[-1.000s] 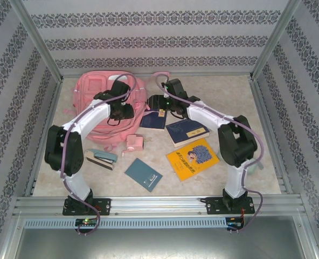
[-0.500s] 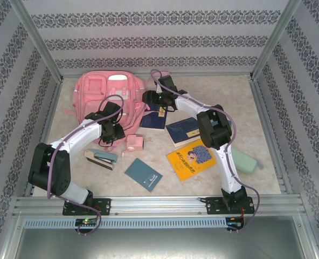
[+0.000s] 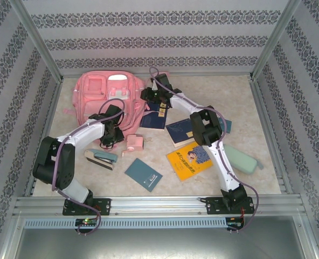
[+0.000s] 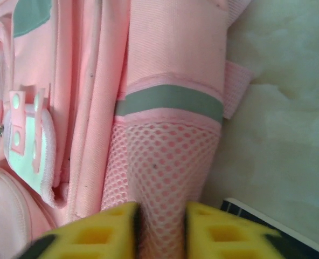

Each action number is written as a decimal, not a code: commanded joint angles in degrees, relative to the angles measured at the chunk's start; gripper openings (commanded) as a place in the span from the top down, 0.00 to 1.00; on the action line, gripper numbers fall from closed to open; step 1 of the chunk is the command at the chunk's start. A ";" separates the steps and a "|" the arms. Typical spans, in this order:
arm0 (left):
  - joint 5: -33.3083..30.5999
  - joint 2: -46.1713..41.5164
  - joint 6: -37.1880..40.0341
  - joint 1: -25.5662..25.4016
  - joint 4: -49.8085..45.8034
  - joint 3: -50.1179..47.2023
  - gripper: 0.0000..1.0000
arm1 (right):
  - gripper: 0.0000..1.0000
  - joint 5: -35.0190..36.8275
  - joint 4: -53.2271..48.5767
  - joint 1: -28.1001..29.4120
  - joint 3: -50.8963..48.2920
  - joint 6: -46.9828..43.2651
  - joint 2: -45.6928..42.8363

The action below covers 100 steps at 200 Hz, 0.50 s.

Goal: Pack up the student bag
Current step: Rotate the student bag at the top-center of the table.

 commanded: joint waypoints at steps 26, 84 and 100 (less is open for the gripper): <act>-5.22 5.01 2.29 4.81 -0.30 3.26 0.65 | 1.00 -4.53 1.83 0.61 -2.32 1.02 -5.58; -6.86 9.76 5.06 10.54 0.20 8.17 0.66 | 1.00 -6.42 5.11 1.35 -11.32 2.72 -18.06; -6.64 10.31 5.55 10.98 0.99 9.11 0.66 | 1.00 -4.92 5.39 2.14 -15.70 2.33 -22.14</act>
